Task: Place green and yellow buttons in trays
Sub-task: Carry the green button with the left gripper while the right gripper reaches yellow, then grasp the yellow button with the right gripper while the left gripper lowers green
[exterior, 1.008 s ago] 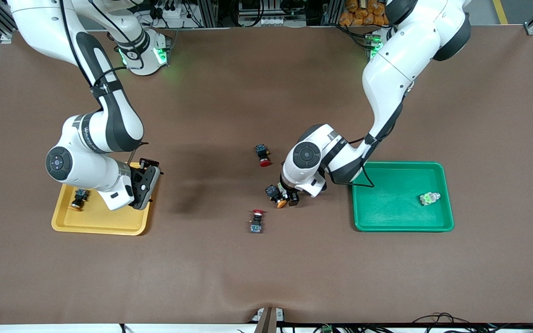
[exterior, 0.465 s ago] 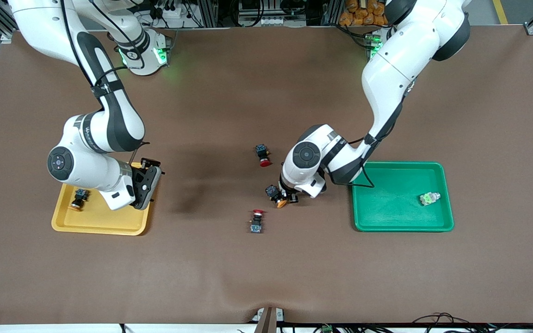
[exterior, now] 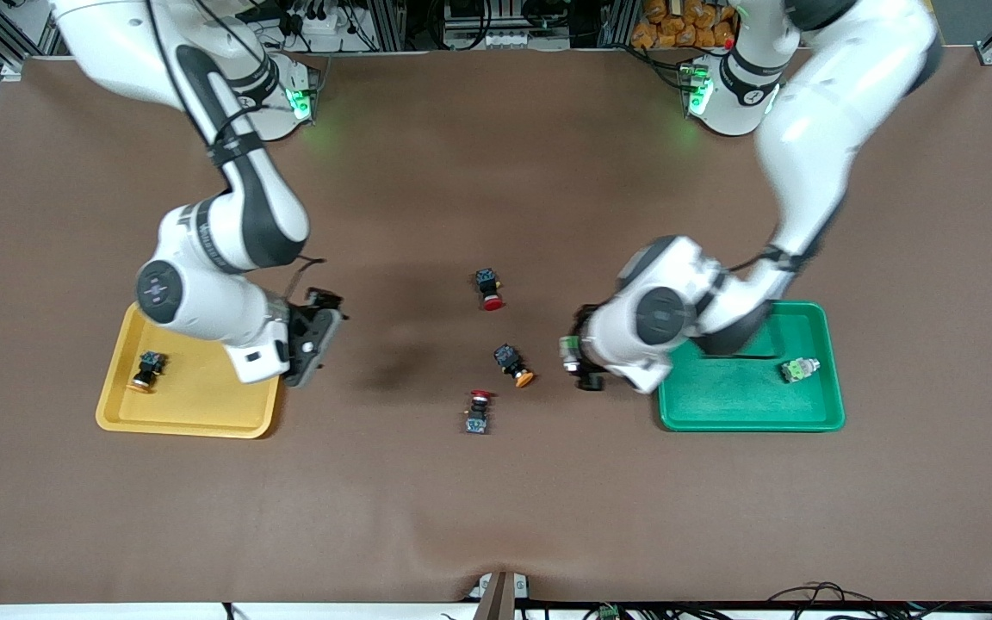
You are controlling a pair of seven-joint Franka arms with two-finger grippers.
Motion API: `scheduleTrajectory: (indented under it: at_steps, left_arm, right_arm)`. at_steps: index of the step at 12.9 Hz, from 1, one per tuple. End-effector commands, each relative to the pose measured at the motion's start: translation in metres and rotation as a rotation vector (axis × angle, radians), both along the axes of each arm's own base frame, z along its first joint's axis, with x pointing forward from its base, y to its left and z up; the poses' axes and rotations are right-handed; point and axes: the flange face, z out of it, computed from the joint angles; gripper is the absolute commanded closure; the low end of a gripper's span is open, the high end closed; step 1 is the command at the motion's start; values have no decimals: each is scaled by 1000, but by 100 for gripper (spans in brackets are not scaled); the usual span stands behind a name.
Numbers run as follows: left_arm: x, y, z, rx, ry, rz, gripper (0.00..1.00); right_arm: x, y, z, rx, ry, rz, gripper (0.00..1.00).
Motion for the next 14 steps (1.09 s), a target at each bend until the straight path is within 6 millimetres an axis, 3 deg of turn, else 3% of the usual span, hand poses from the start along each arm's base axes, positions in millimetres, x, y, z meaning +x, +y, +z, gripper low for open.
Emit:
scheduleTrajectory:
  at_steps: [1,3,6,9,10,11,12,14]
  left_arm:
    - [7,54,6,41,14,-132,100]
    - [20,102,-2,72,2,-219,100]
    - [26,180,-41,167,-1,-323,100]
    - [21,217,-56,202,10,-389,100]
    - [22,227,-55,196,9,-410,86]
    - [24,231,-55,190,7,-412,32]
    - [27,242,-55,187,-1,-395,0]
    - [28,245,-51,190,-7,-393,0]
  right_arm:
    - [-1,46,-8,77,-14,-101,0]
    - [0,86,-19,121,-27,-188,0]
    - [-1,158,-35,144,-45,-321,0]
    - [-18,211,-63,153,-62,-408,0]
    - [-21,223,-74,158,-80,-414,0]
    - [-26,235,-92,154,-103,-402,0]
    - [-33,245,-108,155,-132,-399,0]
    - [-38,249,-130,154,-172,-405,0]
